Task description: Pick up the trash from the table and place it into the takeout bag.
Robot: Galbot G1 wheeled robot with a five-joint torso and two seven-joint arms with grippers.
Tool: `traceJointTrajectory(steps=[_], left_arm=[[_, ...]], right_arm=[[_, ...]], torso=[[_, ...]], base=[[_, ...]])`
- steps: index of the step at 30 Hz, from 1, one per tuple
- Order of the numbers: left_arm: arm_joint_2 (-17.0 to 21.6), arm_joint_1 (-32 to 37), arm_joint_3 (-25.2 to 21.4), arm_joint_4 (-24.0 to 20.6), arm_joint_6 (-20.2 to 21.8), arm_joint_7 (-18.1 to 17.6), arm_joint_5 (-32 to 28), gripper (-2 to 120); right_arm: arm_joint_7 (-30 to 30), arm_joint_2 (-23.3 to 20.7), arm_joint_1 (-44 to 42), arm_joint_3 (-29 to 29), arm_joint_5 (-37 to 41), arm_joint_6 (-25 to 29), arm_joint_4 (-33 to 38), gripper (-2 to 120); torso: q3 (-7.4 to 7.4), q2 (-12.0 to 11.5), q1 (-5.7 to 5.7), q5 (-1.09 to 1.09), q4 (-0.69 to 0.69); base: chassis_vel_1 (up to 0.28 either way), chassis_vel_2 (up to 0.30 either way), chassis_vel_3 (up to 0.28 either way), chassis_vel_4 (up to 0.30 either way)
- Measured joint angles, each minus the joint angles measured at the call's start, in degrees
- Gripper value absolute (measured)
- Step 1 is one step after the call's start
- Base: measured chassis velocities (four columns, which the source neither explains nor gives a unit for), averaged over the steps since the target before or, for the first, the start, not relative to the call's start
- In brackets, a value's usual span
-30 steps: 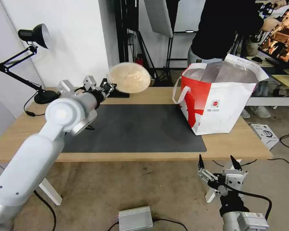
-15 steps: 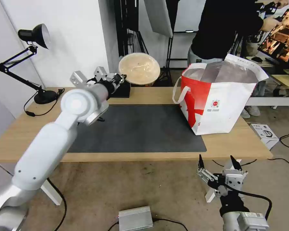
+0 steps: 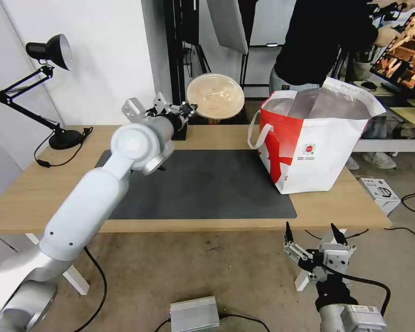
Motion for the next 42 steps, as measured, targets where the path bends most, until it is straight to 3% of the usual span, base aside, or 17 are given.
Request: traceJointTrajectory(steps=[30,38,42], left_arm=[[-8.06,-9.18,8.70,10.78,-4.59,3.93,3.63,0],[-10.38,-11.90,10.36,14.69,-5.94,7.66,4.46,0],[-11.99,-14.96,12.13,18.73,-6.56,9.55,5.02,0]], right_arm=[[0.00,0.00,0.00,0.00,0.00,0.00,0.00,100],[0.00,0.00,0.00,0.00,0.00,0.00,0.00,100],[0.00,0.00,0.00,0.00,0.00,0.00,0.00,100]], torso=[[0.00,0.00,0.00,0.00,0.00],[0.00,-0.02,0.00,0.00,0.00],[0.00,-0.02,0.00,0.00,0.00]], base=[[0.000,0.000,0.000,0.000],[0.000,0.000,0.000,0.000],[0.000,0.000,0.000,0.000]])
